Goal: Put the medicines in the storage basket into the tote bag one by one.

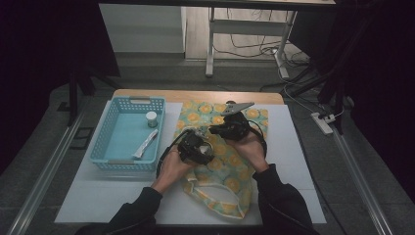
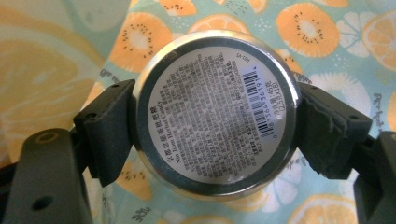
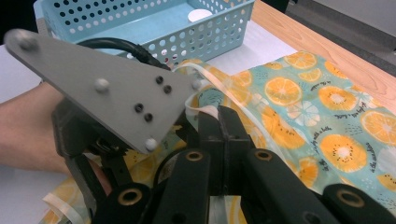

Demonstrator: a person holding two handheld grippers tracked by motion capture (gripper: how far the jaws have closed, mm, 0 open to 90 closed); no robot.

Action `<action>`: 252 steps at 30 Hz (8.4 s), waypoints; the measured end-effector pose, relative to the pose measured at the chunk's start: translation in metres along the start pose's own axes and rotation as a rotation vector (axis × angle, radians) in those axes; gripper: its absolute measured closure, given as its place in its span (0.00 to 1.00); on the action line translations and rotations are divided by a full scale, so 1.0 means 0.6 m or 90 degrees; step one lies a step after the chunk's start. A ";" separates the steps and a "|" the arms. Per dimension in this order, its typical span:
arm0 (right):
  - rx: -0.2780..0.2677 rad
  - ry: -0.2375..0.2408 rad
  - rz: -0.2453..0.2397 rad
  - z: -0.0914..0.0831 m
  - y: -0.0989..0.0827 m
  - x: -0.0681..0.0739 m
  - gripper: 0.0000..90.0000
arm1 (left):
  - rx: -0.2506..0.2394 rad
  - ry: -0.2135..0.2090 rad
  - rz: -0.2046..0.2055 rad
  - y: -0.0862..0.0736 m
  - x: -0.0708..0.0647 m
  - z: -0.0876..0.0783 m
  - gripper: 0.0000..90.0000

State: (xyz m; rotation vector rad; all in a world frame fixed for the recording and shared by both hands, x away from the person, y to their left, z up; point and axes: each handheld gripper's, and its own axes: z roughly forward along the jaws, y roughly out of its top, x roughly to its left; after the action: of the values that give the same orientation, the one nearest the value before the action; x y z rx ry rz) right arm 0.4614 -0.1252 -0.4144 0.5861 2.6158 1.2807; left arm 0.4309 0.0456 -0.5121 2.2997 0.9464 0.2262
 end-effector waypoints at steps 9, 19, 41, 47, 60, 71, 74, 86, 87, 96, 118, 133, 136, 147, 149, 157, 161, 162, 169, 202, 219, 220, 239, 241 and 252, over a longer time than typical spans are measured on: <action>-0.003 0.000 -0.001 -0.002 0.001 0.002 1.00 | -0.025 -0.029 -0.013 0.001 0.004 0.001 0.16; -0.008 0.006 0.001 -0.007 0.002 0.002 1.00 | -0.020 -0.031 -0.005 -0.004 -0.009 -0.016 0.10; -0.009 0.021 -0.015 -0.011 0.005 0.010 1.00 | -0.053 -0.107 -0.005 -0.033 -0.025 -0.079 0.01; -0.010 0.023 -0.016 -0.012 0.006 0.012 1.00 | -0.066 -0.124 -0.009 -0.042 -0.025 -0.094 0.01; -0.010 0.025 -0.014 -0.013 0.005 0.012 1.00 | -0.074 -0.142 0.002 -0.045 -0.010 -0.128 0.01; -0.011 0.023 -0.011 -0.013 0.003 0.011 1.00 | -0.071 -0.096 0.000 -0.055 0.016 -0.157 0.01; -0.012 0.023 -0.011 -0.014 0.003 0.009 1.00 | -0.076 -0.082 -0.010 -0.059 0.025 -0.166 0.01; -0.010 0.023 -0.010 -0.013 0.003 0.009 1.00 | -0.085 -0.002 -0.071 -0.090 0.085 -0.206 0.00; -0.009 0.023 -0.010 -0.013 0.003 0.009 1.00 | -0.083 0.004 -0.075 -0.092 0.089 -0.208 0.00; -0.008 0.023 -0.012 -0.012 0.003 0.010 1.00 | -0.081 0.044 -0.114 -0.109 0.121 -0.229 0.00; -0.007 0.022 -0.012 -0.013 0.004 0.009 1.00 | -0.029 0.116 -0.180 -0.148 0.209 -0.228 0.01; -0.007 0.025 -0.014 -0.011 0.004 0.010 1.00 | 0.058 0.089 -0.177 -0.141 0.243 -0.185 0.00; -0.007 0.024 -0.014 -0.011 0.004 0.010 1.00 | 0.076 0.075 -0.178 -0.142 0.246 -0.173 0.00; -0.005 0.027 -0.014 -0.011 0.004 0.011 1.00 | 0.144 0.079 -0.176 -0.146 0.251 -0.145 0.04; -0.003 0.028 -0.014 -0.011 0.004 0.011 1.00 | 0.151 0.087 -0.172 -0.146 0.249 -0.145 0.10; -0.006 0.028 -0.014 -0.012 0.005 0.011 1.00 | 0.180 0.084 -0.160 -0.147 0.245 -0.137 0.45; -0.006 0.027 -0.014 -0.013 0.005 0.011 1.00 | 0.186 0.087 -0.163 -0.147 0.245 -0.137 0.54; -0.006 0.027 -0.014 -0.013 0.005 0.011 1.00 | 0.184 0.086 -0.166 -0.147 0.245 -0.137 0.57; -0.006 0.027 -0.014 -0.013 0.005 0.011 1.00 | 0.182 0.077 -0.176 -0.147 0.247 -0.139 0.72; -0.007 0.024 -0.012 -0.016 0.005 0.008 1.00 | 0.135 0.098 -0.183 -0.132 0.246 -0.179 0.81; -0.014 0.020 -0.002 -0.021 0.006 0.007 1.00 | 0.071 0.088 -0.208 -0.128 0.243 -0.229 0.81; -0.014 0.019 -0.001 -0.021 0.007 0.007 1.00 | 0.065 0.084 -0.212 -0.128 0.242 -0.232 0.81; -0.015 0.016 -0.006 -0.019 0.007 0.010 1.00 | 0.008 0.055 -0.155 -0.112 0.188 -0.281 0.81; -0.014 0.015 -0.007 -0.019 0.007 0.010 1.00 | -0.004 0.039 -0.150 -0.111 0.182 -0.285 0.81; -0.016 0.012 -0.008 -0.018 0.006 0.010 1.00 | -0.021 -0.011 -0.119 -0.104 0.133 -0.287 0.81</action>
State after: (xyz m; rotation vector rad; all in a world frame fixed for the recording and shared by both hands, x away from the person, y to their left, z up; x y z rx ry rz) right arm 0.4537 -0.1283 -0.4049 0.5552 2.6098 1.3203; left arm 0.3879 0.2186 -0.4215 2.1635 1.1328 0.1402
